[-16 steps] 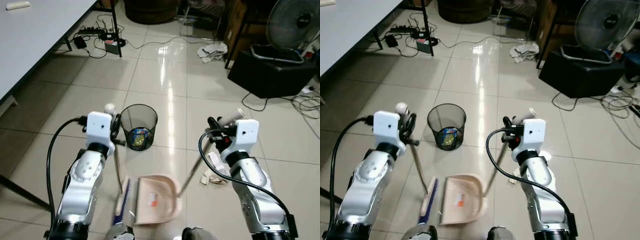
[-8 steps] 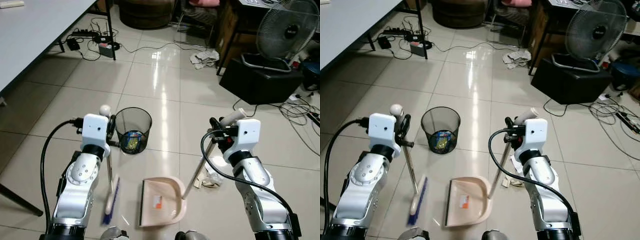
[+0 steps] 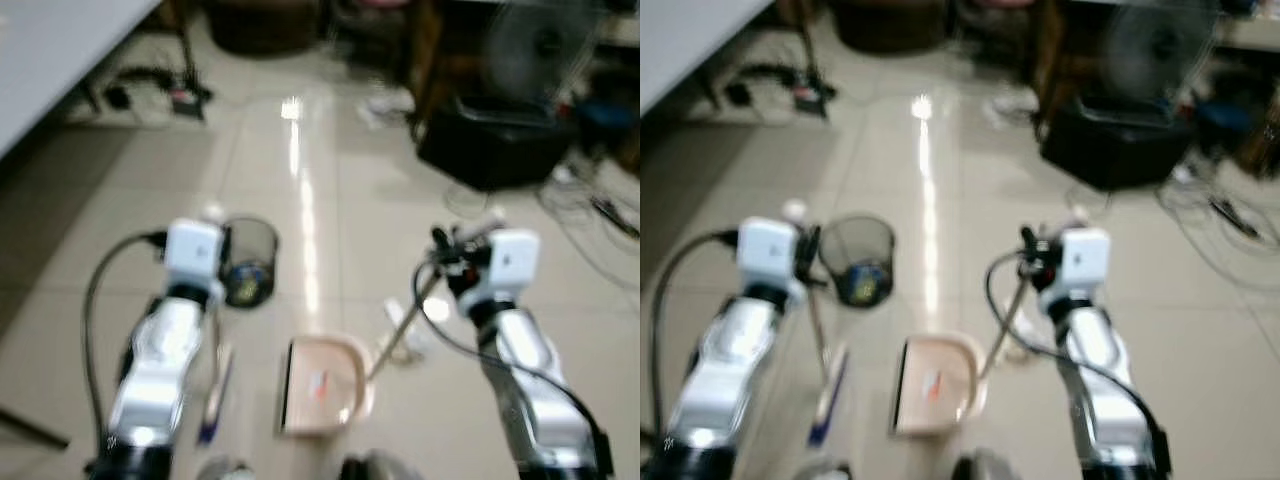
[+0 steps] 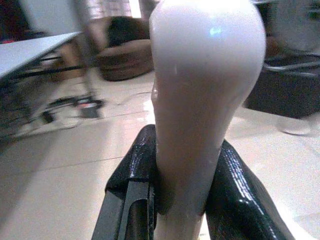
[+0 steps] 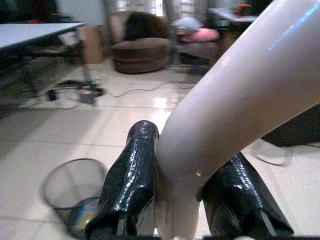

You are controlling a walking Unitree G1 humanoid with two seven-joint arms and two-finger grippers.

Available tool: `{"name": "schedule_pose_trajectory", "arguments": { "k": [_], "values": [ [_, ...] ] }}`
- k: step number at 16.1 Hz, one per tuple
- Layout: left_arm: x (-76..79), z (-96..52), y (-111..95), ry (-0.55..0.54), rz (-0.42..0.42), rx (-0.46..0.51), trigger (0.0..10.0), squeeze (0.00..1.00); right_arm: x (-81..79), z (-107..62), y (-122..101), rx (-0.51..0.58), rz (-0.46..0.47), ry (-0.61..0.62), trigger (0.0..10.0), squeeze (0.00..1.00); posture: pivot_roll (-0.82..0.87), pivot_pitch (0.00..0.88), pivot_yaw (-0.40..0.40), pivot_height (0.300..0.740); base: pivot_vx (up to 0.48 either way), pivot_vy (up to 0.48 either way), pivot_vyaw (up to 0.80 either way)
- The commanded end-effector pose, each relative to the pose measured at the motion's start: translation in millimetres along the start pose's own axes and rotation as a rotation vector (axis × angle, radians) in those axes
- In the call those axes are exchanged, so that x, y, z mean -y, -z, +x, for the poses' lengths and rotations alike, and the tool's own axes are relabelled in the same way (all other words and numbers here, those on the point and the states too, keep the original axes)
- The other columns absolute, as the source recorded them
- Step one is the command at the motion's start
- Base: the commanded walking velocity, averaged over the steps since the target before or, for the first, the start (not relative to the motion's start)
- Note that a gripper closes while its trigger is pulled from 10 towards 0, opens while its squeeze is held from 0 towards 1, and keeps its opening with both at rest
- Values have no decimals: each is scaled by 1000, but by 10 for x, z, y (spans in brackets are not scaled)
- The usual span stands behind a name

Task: Sweep floor

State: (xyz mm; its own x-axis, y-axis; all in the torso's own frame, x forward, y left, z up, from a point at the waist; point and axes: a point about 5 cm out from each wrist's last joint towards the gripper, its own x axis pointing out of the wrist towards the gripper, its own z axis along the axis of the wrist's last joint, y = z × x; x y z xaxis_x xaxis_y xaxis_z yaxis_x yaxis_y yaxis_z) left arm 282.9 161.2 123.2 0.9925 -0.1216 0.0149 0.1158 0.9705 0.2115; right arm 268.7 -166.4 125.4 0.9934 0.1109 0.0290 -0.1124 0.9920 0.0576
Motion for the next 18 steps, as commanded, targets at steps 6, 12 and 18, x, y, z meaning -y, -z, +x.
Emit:
{"name": "schedule_pose_trajectory", "arguments": {
  "k": [6,12,18],
  "values": [
    [-35,17,-112,-6,8,36,10000,0,-17,-6,-73,23,-11,7,10000,0,9,99,-27,740,0,-396,0],
    [-26,32,-126,-2,5,37,10000,0,-13,-15,-71,22,-38,11,10000,0,9,101,-23,740,0,-395,0],
    [-33,38,-132,-1,9,39,10000,0,27,-32,-34,10,-29,56,10000,0,7,98,-16,740,0,-394,0]
  ]
}}
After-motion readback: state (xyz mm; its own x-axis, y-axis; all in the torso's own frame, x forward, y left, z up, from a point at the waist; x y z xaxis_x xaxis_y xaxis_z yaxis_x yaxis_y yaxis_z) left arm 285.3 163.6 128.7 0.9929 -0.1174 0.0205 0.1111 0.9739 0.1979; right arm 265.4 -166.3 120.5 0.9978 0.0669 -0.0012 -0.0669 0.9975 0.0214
